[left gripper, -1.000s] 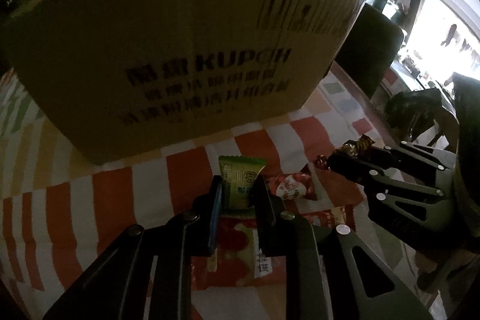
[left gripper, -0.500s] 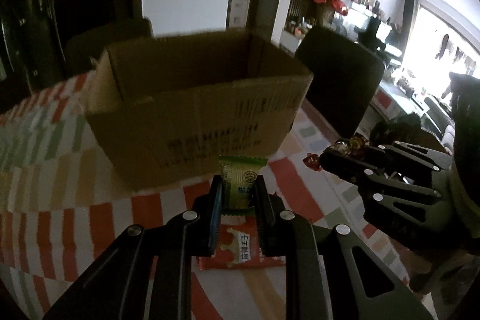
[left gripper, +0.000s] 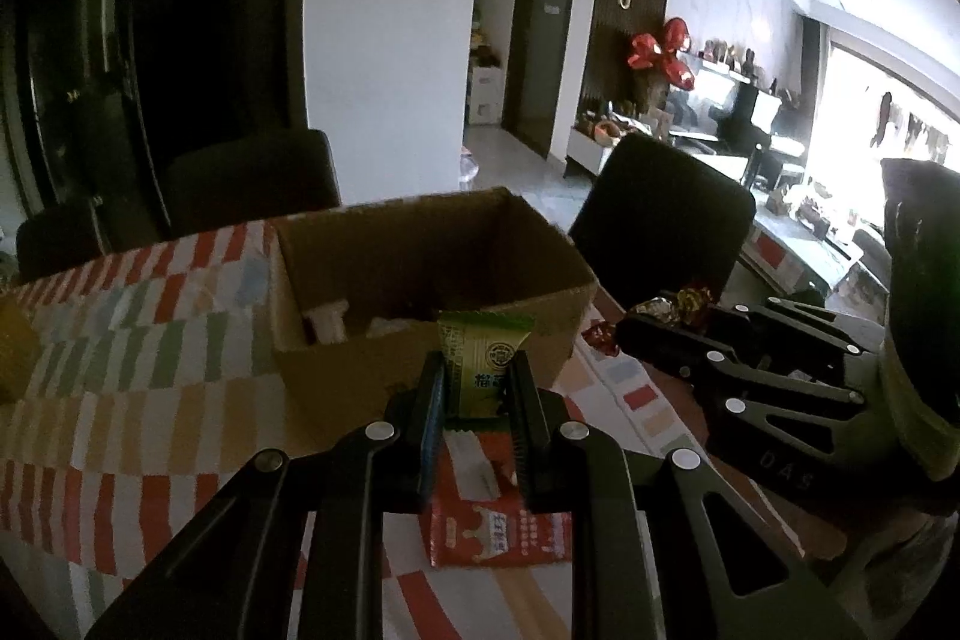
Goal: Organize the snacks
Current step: 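Lift the green-and-yellow pack and carry it over the box with the left tool, then open the left tool to drop the pack into the box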
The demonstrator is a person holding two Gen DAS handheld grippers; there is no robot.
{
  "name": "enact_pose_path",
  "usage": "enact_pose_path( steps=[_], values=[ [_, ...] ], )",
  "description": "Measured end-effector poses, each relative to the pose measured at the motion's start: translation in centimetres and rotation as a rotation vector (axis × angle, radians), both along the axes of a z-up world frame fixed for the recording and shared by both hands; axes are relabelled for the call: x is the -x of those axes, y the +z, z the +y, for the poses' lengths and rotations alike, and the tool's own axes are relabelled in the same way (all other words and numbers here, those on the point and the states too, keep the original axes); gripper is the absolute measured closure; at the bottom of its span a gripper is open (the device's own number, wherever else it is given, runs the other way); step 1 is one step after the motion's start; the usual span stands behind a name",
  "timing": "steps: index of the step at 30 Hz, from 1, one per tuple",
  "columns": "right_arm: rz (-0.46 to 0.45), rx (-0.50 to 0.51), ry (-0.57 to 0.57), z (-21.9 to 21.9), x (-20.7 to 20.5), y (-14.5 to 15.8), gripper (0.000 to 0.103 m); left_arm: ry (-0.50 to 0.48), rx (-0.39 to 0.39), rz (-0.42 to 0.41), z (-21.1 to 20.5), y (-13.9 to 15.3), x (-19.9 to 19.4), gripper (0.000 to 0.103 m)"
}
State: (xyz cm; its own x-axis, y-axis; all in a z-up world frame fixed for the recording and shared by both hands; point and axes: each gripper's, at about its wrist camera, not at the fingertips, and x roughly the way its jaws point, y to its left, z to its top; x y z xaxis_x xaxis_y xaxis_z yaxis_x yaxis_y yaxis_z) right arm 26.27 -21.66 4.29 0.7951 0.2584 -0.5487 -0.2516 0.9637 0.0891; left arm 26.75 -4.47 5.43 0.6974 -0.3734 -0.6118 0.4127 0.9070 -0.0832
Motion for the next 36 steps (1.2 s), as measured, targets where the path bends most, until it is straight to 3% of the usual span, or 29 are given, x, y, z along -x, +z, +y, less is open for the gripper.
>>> enact_pose_path(
  steps=[13, 24, 25, 26, 28, 36],
  values=[
    [0.011, -0.019, 0.052, 1.7, -4.4, 2.2, 0.079, 0.057, 0.007, -0.012, 1.8, 2.0, -4.0, 0.082],
    [0.041, 0.019, 0.057, 2.5, -9.8, 1.3, 0.078, 0.089, -0.020, 0.031, 1.9, 0.1, -9.0, 0.081],
    [0.042, 0.017, 0.058, 2.4, -10.4, 1.1, 0.077, 0.099, -0.032, 0.029, 1.9, -0.1, -9.5, 0.078],
    [0.042, 0.017, 0.053, 2.3, -10.7, 1.0, 0.067, 0.116, -0.043, 0.025, 2.0, -0.2, -9.8, 0.073],
    [0.044, 0.023, 0.030, 2.0, -11.1, 0.6, 0.055, 0.153, -0.054, 0.013, 2.2, -0.5, -9.8, 0.050],
    [0.032, 0.056, 0.074, 1.7, -9.3, 0.0, 0.055, 0.176, -0.082, -0.019, 1.7, -1.1, -6.7, 0.041]
  ],
)
